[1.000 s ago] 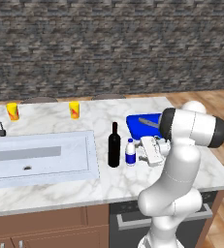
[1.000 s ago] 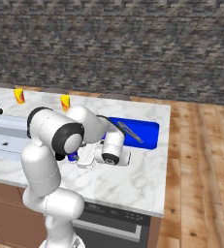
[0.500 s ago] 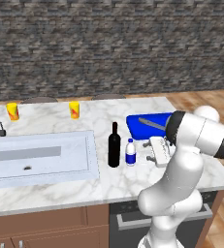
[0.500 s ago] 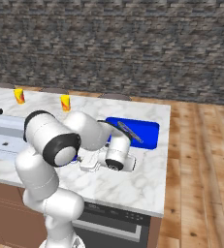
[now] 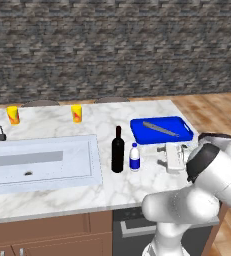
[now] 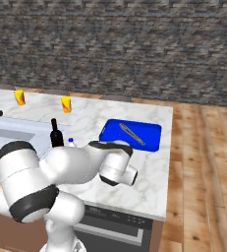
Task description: Place the drinks on the dining counter in a tight cluster.
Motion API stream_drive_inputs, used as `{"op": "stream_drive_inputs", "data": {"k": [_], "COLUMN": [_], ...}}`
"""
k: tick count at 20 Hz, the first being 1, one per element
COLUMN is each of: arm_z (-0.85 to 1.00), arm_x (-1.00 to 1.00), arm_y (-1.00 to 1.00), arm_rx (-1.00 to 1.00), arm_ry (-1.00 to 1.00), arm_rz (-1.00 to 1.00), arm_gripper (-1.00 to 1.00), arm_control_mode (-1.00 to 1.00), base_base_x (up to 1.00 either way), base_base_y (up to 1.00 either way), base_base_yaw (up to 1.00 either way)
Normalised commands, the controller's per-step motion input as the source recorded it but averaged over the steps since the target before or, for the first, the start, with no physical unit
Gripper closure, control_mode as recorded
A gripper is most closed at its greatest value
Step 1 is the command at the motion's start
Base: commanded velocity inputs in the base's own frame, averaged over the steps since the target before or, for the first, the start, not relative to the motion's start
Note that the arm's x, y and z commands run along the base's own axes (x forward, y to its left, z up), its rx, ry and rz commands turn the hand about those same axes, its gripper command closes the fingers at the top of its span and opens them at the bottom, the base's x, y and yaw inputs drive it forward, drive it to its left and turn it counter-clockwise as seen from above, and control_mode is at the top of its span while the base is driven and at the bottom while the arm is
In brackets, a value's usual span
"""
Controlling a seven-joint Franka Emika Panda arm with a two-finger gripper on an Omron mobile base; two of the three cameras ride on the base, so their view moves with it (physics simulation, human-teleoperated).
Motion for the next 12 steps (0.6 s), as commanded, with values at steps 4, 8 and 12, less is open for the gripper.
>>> {"op": "stream_drive_inputs", "data": {"k": [4,8,12], "arm_z": [0.49,0.52,0.51], "arm_x": [-0.52,-0.48,-0.46], "arm_y": [-0.04,0.0,-0.05], "arm_rx": [-0.03,-0.08,-0.06], "arm_ry": [0.11,0.15,0.16], "arm_rz": [-0.01,0.0,0.0], "arm_gripper": [-1.0,-1.0,-1.0], "arm_control_mode": [-1.0,-1.0,-1.0], "base_base_x": [0.0,0.0,0.0], "base_base_y": [0.0,0.0,0.0], "base_base_yaw": [0.0,0.0,0.0]}}
